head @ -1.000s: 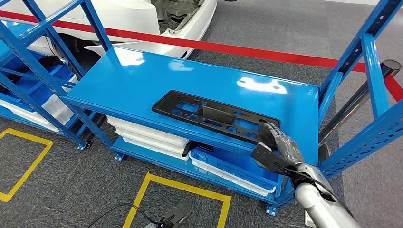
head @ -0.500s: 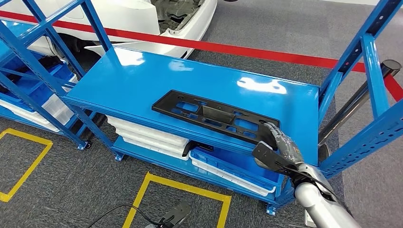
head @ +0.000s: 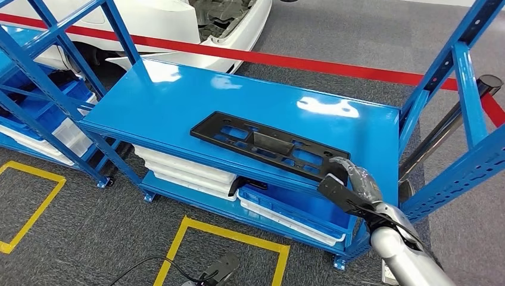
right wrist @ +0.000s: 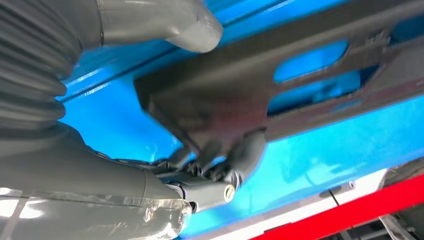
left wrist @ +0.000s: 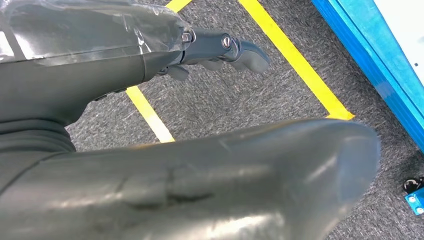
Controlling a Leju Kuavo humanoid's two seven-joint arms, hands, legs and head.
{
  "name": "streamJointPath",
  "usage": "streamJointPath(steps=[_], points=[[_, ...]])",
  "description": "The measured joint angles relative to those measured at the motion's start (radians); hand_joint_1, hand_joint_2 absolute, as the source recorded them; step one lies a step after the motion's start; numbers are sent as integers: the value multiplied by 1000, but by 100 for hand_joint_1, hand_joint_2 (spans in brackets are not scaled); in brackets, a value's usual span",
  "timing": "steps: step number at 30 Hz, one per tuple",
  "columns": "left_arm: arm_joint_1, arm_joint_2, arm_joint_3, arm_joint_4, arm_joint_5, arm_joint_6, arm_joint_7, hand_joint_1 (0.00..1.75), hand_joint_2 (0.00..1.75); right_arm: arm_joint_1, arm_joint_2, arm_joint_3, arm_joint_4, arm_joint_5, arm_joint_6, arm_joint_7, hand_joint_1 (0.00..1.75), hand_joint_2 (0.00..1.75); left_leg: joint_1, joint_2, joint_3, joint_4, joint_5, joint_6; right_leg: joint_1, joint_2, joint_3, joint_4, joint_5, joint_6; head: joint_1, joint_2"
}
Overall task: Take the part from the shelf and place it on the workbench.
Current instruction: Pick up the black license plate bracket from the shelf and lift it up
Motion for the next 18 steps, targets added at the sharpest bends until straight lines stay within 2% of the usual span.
streamJointPath(steps=[18], points=[[0, 0, 0, 0, 2, 0, -2, 0, 0, -22, -2, 3, 2, 46, -15, 24, 175, 175, 0, 0, 4, 0, 0, 0, 0, 0, 4, 0, 0, 0, 0, 0]])
